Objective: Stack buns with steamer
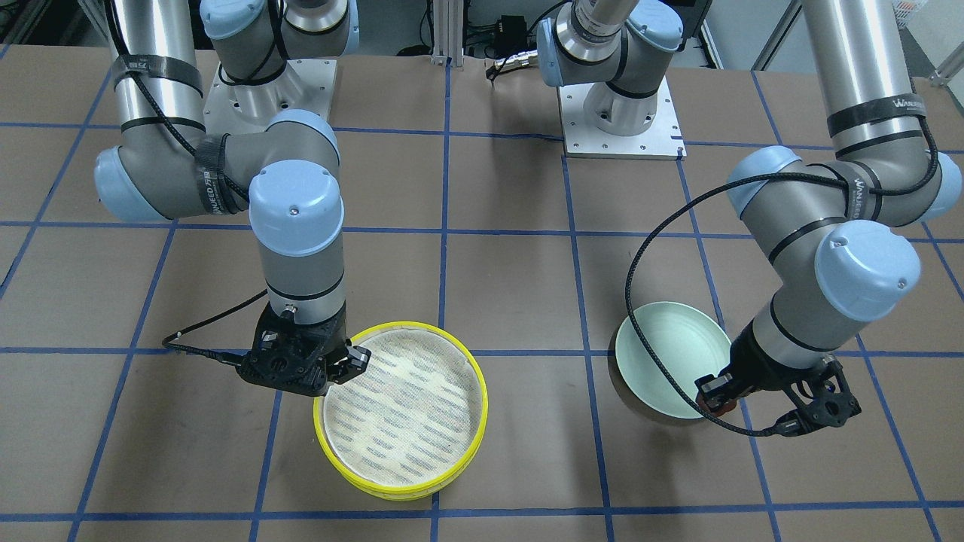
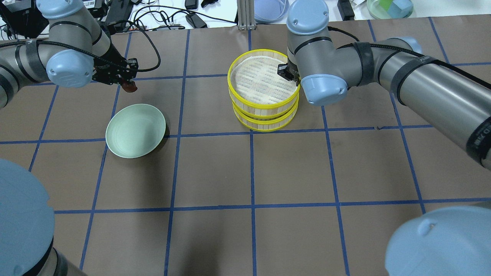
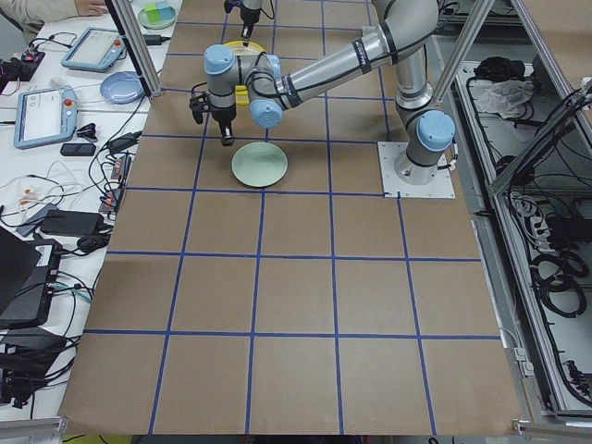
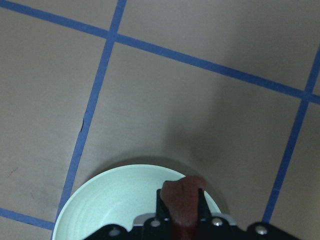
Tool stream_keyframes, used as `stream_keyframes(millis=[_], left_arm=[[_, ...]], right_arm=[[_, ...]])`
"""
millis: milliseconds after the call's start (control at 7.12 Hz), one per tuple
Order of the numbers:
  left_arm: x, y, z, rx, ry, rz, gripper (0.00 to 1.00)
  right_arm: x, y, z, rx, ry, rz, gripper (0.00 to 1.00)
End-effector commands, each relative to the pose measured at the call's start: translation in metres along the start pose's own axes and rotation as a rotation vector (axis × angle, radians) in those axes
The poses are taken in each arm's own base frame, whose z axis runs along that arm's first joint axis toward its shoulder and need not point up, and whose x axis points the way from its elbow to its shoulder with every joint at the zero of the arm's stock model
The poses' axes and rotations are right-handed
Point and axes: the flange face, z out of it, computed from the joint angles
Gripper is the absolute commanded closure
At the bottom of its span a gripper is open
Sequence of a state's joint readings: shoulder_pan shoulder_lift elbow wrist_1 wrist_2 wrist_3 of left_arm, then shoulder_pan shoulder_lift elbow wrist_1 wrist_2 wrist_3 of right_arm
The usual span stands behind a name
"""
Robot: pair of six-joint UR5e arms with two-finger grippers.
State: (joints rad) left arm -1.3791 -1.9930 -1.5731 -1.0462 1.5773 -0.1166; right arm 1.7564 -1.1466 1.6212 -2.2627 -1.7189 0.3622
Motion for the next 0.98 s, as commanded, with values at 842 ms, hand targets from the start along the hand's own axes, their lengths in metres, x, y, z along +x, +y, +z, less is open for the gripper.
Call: stream_keyframes(millis=[842], left_arm=[[-0.0020, -0.0007, 0.0078, -0.012, -0.003, 0.023, 1.00]], right_arm=[[0.0007, 0.0026, 0.0044, -0.011, 0.008, -0.005, 1.00]])
